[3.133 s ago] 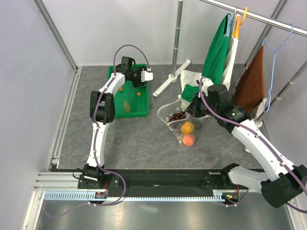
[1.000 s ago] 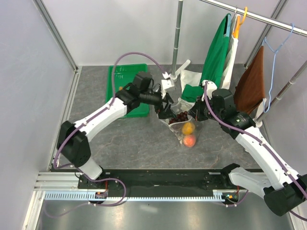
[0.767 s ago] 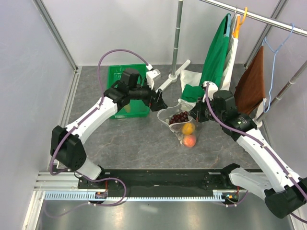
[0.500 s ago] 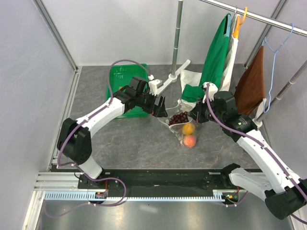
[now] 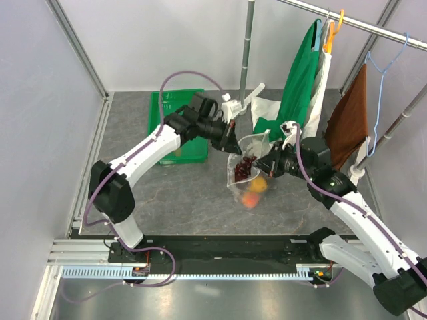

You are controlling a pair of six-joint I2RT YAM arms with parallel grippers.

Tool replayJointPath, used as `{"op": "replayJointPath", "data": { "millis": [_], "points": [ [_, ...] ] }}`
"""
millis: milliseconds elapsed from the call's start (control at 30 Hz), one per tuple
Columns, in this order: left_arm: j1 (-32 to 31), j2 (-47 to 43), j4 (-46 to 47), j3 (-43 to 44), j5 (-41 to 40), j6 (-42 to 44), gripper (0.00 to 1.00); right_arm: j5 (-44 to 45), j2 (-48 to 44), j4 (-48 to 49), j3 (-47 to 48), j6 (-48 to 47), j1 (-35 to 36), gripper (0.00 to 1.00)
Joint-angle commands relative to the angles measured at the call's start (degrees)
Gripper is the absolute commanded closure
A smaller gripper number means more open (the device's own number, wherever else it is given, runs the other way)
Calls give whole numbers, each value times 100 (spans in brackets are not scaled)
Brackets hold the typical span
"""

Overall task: Place the food in the zip-top bag and seal the zipper
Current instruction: Adjust the zipper food storage bag at the center of the board, then zip the zipper food storage bag at the center of the board.

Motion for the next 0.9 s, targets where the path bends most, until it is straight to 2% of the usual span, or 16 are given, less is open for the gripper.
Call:
{"op": "replayJointPath", "data": {
  "millis": [0, 100, 233, 300, 367, 433, 467, 533, 567, 600, 700, 867],
  "points": [
    [-53, 135, -1216, 1249, 1203, 1016, 98, -149, -139, 1408, 21, 763, 455, 100],
    [-79, 303, -2208, 1751, 1424, 1605, 98, -26, 89, 1601, 74, 693, 807, 98],
    [-80, 592, -2818, 1621, 1380, 2090, 98, 115, 326, 1777, 13, 377, 975, 74],
    [-71, 742, -3115, 1558, 1424, 2503, 98, 141, 362, 1760, -14, -87, 966, 62],
    [-62, 1014, -3424, 1628, 1555, 3115, 98, 150, 318, 1523, 21, -466, 975, 57],
    [-18, 1365, -4053, 1916, 1783, 3601, 97, 45, 135, 1191, 65, -1020, 975, 44],
    [8, 1480, -4302, 2075, 1854, 4099, 97, -25, 55, 1049, 144, -1213, 975, 31],
    [175, 1700, -5055, 2532, 2029, 4559, 97, -166, -191, 435, 285, -2012, 975, 21],
    [297, 1901, -5364, 2691, 2057, 5066, 97, -131, -287, 224, 416, -2311, 975, 15],
    [368, 2025, -5655, 2988, 2153, 5332, 97, -18, -471, -152, 461, -2801, 966, 14],
    [693, 1930, -5763, 2808, 2223, 5624, 98, 202, -910, -559, 391, -3455, 966, 14],
    [642, 1500, -5763, 2403, 2267, 6239, 96, 396, -1193, -412, -118, -4352, 975, 19]
  ]
}}
